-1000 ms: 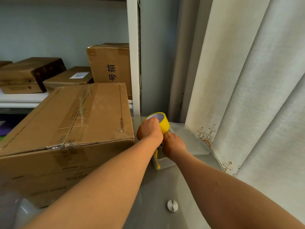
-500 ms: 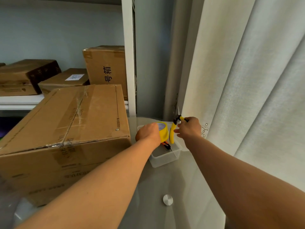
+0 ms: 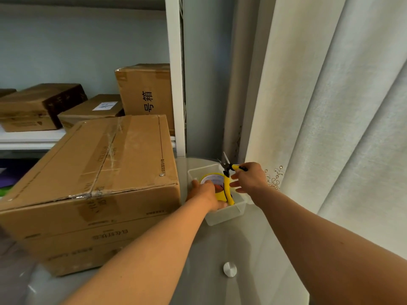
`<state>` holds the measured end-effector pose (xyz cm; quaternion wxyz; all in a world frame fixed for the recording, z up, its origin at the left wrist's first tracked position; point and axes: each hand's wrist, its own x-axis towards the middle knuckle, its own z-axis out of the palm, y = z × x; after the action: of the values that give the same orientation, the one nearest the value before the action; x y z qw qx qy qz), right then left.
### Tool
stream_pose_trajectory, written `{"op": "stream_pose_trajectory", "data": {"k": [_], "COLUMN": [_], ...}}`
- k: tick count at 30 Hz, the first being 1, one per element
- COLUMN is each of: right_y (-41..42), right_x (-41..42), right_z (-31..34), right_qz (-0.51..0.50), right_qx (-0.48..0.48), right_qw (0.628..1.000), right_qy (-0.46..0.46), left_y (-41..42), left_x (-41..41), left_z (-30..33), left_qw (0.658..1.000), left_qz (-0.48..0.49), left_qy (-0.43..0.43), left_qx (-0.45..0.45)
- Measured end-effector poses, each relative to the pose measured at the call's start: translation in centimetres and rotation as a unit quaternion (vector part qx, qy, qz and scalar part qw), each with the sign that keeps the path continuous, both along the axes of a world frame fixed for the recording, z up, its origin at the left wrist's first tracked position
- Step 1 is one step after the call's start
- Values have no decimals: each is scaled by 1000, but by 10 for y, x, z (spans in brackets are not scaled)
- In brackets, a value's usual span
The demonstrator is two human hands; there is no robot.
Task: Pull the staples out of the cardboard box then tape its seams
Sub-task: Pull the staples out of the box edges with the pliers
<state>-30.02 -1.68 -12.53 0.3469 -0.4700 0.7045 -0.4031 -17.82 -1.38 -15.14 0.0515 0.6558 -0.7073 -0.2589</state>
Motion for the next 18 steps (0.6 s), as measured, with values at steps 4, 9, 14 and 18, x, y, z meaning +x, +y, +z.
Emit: {"op": "stream_pose_trajectory", "data": {"k": [4, 9, 14, 18], "right_y": [1, 7, 24, 41], "right_x": [-3, -2, 5, 18], "right_z": [4, 3, 10, 11], "right_qz": [-6, -2, 12, 29], "right_qx": [-1, 6, 30, 62], "right_qw": [1000, 1000, 997, 990], "right_qy": [-9, -14, -71, -124], "left_y": [-5, 9, 18, 41], "left_x": [-2, -7, 2, 12], "left_z": [-5, 14, 35, 52], "left_qw": [994, 998, 994, 991], "left_qz": [-47, -32, -3, 9], "left_qy": [88, 42, 81, 134], "left_qx": [36, -31, -77, -3]}}
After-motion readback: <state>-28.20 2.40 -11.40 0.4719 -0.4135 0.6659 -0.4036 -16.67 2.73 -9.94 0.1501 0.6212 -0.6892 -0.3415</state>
